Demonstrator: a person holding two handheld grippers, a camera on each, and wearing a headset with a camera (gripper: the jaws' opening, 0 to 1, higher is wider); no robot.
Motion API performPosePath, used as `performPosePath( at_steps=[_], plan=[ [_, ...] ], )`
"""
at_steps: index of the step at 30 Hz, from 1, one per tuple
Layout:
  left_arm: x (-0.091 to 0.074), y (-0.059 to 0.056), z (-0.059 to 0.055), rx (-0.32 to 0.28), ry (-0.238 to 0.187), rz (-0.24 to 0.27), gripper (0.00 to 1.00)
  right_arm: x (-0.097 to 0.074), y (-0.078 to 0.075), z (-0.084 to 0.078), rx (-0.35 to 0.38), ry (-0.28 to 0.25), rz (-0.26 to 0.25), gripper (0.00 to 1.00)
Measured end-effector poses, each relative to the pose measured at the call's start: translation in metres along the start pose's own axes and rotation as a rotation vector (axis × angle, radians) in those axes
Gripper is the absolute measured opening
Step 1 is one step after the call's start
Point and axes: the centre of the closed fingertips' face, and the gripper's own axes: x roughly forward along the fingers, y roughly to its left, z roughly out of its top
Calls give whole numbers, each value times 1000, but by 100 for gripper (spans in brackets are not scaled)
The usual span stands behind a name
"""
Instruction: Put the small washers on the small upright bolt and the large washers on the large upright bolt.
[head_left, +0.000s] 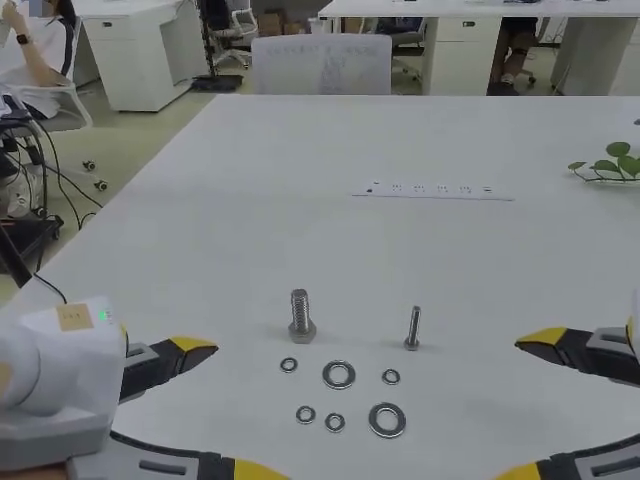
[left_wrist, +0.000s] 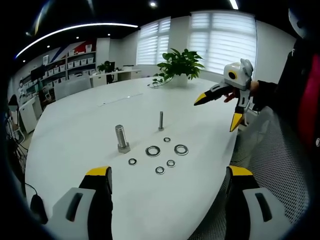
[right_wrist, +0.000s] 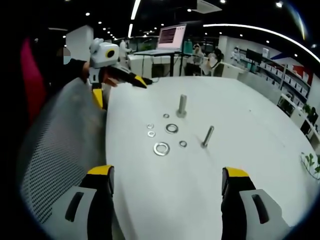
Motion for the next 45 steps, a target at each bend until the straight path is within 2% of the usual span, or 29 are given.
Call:
performPosePath(
  at_steps=[17, 27, 34, 45],
  plan=[
    [-1, 1, 0, -4, -4, 5, 94, 0, 0, 4, -18, 8, 3, 89],
    [-2, 0, 0, -5, -10, 12, 94, -1, 1, 21, -91, 26, 18, 87],
    [-3, 0, -1, -11, -17, 20, 93, -3, -4, 40, -163, 34, 28, 85],
    [-5, -2, 0, -4, -18, 28, 93, 16, -9, 66, -282, 68, 89, 83]
  ],
)
